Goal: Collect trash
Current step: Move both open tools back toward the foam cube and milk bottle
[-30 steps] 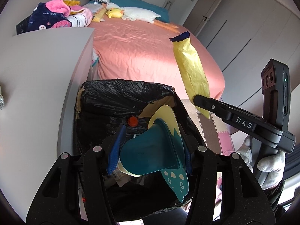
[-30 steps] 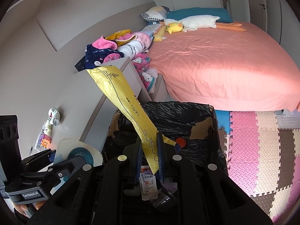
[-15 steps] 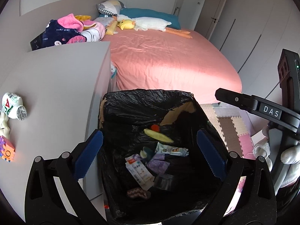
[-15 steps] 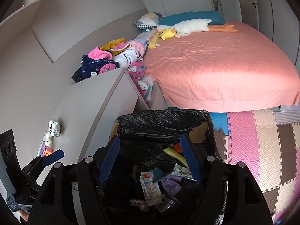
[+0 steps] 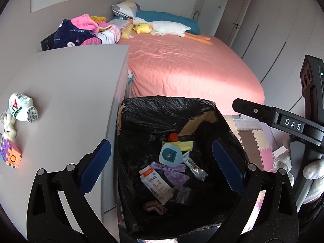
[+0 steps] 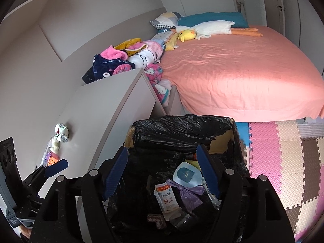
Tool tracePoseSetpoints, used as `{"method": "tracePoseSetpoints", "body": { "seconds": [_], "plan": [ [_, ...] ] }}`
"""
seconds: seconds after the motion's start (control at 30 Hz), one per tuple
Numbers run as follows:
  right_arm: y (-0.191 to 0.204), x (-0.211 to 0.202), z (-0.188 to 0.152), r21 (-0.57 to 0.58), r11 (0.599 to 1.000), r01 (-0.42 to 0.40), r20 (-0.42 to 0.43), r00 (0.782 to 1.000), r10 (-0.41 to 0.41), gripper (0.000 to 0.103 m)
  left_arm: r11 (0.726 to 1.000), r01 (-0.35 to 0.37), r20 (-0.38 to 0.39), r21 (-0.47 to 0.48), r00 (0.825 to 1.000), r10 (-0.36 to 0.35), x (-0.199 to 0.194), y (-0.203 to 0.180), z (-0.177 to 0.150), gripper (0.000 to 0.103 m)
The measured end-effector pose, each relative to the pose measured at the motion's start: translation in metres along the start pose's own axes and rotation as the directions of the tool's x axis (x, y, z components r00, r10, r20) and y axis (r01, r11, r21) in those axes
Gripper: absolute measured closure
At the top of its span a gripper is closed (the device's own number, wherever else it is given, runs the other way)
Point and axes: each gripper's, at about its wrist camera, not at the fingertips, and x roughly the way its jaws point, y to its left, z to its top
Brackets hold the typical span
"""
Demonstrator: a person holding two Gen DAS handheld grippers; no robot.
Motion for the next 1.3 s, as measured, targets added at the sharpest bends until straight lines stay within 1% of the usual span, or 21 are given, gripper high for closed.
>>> {"method": "tracePoseSetpoints", "body": {
  "seconds": [0.23, 0.33, 0.43, 0.6, 0.77, 0.9, 1.03, 1.23, 1.3],
  "plan": [
    [0.036, 0.014, -0.004, -0.052, 0.998, -0.045, -0.019, 0.999, 0.044, 0.032, 0.995, -0.079, 0.021, -0.058, 0.997, 0.081, -0.017, 0.035, -0.008, 0.006],
    [0.051, 0.021, -0.007, -0.07, 0.996, -0.059, -0.032, 0.998, 0.057, 0.031, 0.989, -0.112, 0.026, -0.094, 0.993, 0.115, -0.023, 0.053, -0.011, 0.006],
    [0.064, 0.029, -0.008, -0.084, 0.994, -0.075, -0.04, 0.997, 0.072, 0.027, 0.982, -0.139, 0.029, -0.127, 0.989, 0.144, -0.029, 0.07, -0.015, 0.006],
    [0.09, 0.042, -0.01, -0.117, 0.989, -0.091, -0.057, 0.995, 0.085, 0.026, 0.969, -0.186, 0.035, -0.163, 0.98, 0.194, -0.04, 0.096, -0.019, 0.006],
    [0.112, 0.053, -0.011, -0.142, 0.984, -0.111, -0.07, 0.992, 0.102, 0.026, 0.957, -0.217, 0.038, -0.191, 0.973, 0.228, -0.049, 0.121, -0.021, 0.006],
    [0.13, 0.066, -0.011, -0.166, 0.978, -0.122, -0.089, 0.99, 0.108, 0.026, 0.953, -0.229, 0.034, -0.197, 0.97, 0.24, -0.053, 0.138, -0.023, 0.006],
    [0.148, 0.076, -0.01, -0.187, 0.973, -0.133, -0.101, 0.988, 0.116, 0.026, 0.94, -0.266, 0.029, -0.214, 0.96, 0.278, -0.055, 0.156, -0.024, 0.006],
    [0.173, 0.092, -0.006, -0.215, 0.966, -0.146, -0.116, 0.986, 0.123, 0.026, 0.921, -0.292, 0.012, -0.257, 0.952, 0.306, -0.053, 0.183, -0.027, 0.006],
    [0.18, 0.097, -0.004, -0.222, 0.963, -0.152, -0.119, 0.985, 0.128, 0.026, 0.912, -0.308, 0.003, -0.271, 0.947, 0.321, -0.052, 0.193, -0.029, 0.006]
  ]
}}
